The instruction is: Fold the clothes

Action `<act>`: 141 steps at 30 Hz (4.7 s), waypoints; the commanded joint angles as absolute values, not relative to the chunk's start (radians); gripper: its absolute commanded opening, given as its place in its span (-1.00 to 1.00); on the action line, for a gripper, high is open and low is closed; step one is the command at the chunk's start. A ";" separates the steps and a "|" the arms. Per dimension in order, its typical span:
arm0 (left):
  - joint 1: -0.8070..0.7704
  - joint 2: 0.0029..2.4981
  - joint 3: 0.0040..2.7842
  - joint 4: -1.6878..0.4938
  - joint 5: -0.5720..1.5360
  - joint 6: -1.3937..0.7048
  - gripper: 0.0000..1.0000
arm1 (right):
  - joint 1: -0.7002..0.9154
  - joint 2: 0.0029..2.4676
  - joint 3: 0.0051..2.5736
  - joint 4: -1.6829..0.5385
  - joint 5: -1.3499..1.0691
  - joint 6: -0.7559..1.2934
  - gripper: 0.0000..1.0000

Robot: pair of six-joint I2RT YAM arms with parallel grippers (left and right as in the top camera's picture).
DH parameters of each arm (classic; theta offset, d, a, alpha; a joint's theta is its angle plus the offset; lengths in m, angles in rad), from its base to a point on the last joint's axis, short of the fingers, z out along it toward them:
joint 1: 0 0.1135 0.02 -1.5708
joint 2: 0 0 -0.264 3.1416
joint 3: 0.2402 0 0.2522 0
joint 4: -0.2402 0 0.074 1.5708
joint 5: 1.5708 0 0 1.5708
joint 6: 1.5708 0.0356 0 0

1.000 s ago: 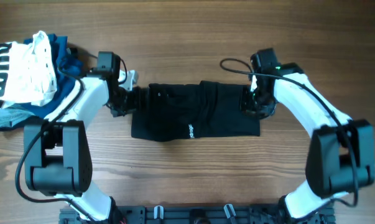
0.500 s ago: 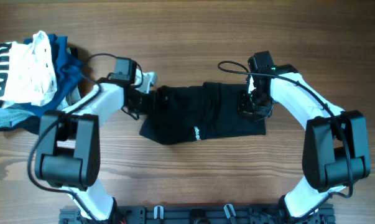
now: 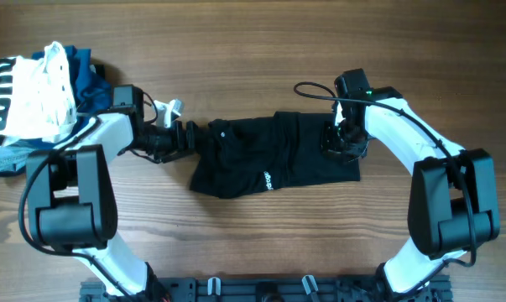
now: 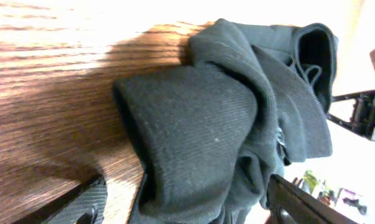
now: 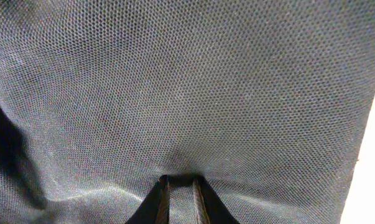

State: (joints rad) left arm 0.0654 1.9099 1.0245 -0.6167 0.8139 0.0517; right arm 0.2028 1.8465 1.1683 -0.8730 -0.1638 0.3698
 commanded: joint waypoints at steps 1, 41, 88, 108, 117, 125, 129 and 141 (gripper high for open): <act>0.035 1.973 0.970 -0.593 0.773 0.198 0.67 | 0.204 1.859 1.166 -0.865 -0.180 0.367 -0.73; 0.002 1.659 1.128 -0.645 0.862 -0.254 -0.92 | 0.201 1.859 1.166 -0.868 -0.339 0.288 -0.71; -0.507 1.655 1.128 -0.447 0.179 -0.447 -0.07 | 0.140 1.686 1.129 -0.868 -0.408 0.183 0.09; -0.501 1.655 1.128 -0.461 0.117 -0.422 0.05 | 0.117 1.531 1.172 -0.848 -0.266 0.289 -0.91; -0.501 1.657 1.128 -0.469 0.098 -0.421 0.15 | 0.091 1.671 1.169 -0.888 -0.303 0.287 -0.28; -0.501 1.657 1.128 -0.469 0.094 -0.421 0.22 | 0.104 1.866 1.169 -0.816 -0.609 0.083 -0.17; -0.501 1.657 1.128 -0.469 0.091 -0.418 0.23 | 0.133 1.897 1.169 -0.749 -0.626 0.097 -0.36; -0.501 1.657 1.128 -0.483 0.091 -0.402 0.29 | 0.095 1.727 1.172 -0.699 -0.574 0.145 -0.91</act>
State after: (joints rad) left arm -0.5072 1.6810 1.1168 -0.4801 0.1017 -0.4366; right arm 0.1265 1.8805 1.1667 -0.7010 -0.5755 0.1520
